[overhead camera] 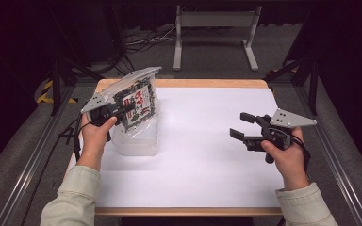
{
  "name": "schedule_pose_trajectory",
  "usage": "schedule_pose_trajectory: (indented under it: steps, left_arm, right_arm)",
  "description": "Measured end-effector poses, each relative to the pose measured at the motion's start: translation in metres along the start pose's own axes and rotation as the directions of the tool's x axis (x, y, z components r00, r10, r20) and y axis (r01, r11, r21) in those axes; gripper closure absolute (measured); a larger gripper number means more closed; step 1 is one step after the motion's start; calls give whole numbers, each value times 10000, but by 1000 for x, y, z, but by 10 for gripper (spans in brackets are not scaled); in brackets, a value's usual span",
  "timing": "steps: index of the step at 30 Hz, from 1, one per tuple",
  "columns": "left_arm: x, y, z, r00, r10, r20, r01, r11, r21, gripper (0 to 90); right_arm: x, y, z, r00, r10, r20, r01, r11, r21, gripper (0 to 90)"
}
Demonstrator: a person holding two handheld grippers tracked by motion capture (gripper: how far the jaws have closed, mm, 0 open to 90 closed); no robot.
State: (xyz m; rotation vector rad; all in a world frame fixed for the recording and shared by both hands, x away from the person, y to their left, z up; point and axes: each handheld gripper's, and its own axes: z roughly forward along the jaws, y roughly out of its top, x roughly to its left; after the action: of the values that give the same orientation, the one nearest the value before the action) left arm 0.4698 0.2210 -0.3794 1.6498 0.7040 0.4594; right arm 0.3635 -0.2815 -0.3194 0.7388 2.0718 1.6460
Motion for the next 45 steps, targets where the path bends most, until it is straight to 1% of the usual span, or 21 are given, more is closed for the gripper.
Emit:
schedule_pose_trajectory:
  steps: [2,4,7,12,15,18,19,21,22,25,26,30,32,33,34,36,37,39,40,41,45]
  left_arm:
    - [-1,-1,0,10000,-30,-14,30,10000,78,713]
    - [0,-1,1,10000,90,-23,-89,9998,173,712]
    - [-1,-4,1,10000,34,-20,-33,9999,96,711]
    - [8,-16,-6,9989,-460,19,460,9988,-158,706]
    - [10,-20,-7,9983,-570,80,571,9981,-217,704]
    - [9,-20,-7,9991,-407,104,408,9991,-123,706]
    - [8,-20,-6,9990,-440,127,441,9990,-71,706]
    - [9,-21,-6,9994,-337,69,335,9991,259,708]
    - [8,-22,-7,9987,-500,80,498,9983,306,708]
    - [8,-24,-7,9994,-346,12,344,9979,556,708]
    - [8,-24,-7,9996,-266,2,266,9982,542,708]
    - [7,-22,-7,9993,-385,-15,386,9983,446,705]
    - [7,-21,-7,9994,-338,-101,343,9981,503,693]
    - [7,-20,-7,9993,-281,-229,294,9978,591,648]
    - [6,-20,-7,9986,-377,-372,397,9977,556,576]
    - [7,-17,-9,9946,-790,-674,804,9966,187,325]
    - [7,-17,-9,9933,-906,-722,919,9957,139,213]
    - [7,-15,-11,9921,-1007,-748,1017,9948,90,132]
    - [4,-13,-15,9917,-910,-906,923,9957,107,132]
    - [3,-11,-17,9915,-842,-994,861,9962,154,99]
    - [-8,-3,-32,9928,-475,-1104,509,9983,284,64]
  right_arm:
    - [0,0,0,10000,10,-7,-10,10000,1,278]
    - [0,-1,0,10000,15,2,-15,10000,5,278]
    - [0,-1,1,10000,19,-32,-19,10000,19,277]
    - [0,-1,1,10000,10,-44,-10,10000,31,277]
    - [0,-1,2,10000,31,-38,-31,10000,42,278]
    - [0,-2,2,10000,29,-39,-29,10000,76,277]
    - [0,-2,3,10000,15,-35,-14,10000,93,278]
    - [0,-2,3,10000,19,-33,-19,9999,114,278]
    - [0,-2,3,10000,21,-49,-20,9999,112,278]
    - [0,-3,4,10000,29,-75,-28,9999,126,278]
    - [0,-3,4,10000,35,-70,-34,9999,116,278]
    - [-1,-3,4,10000,39,-55,-38,9999,159,277]
    - [-2,-4,5,10000,65,-65,-63,9998,175,278]
    - [-2,-4,5,10000,68,-62,-67,9998,186,278]
    - [-2,-4,5,10000,61,-76,-60,9998,198,278]
    - [-3,-4,5,10000,51,-53,-50,9997,232,278]
    - [-3,-5,5,10000,74,-58,-73,9998,208,277]
    - [-4,-5,5,10000,78,-54,-77,9998,203,277]
    - [-4,-5,5,10000,76,-63,-75,9998,204,277]
    - [-4,-4,5,10000,6,-13,-6,9997,231,277]
    - [-3,-4,4,9999,-138,61,137,9996,252,279]
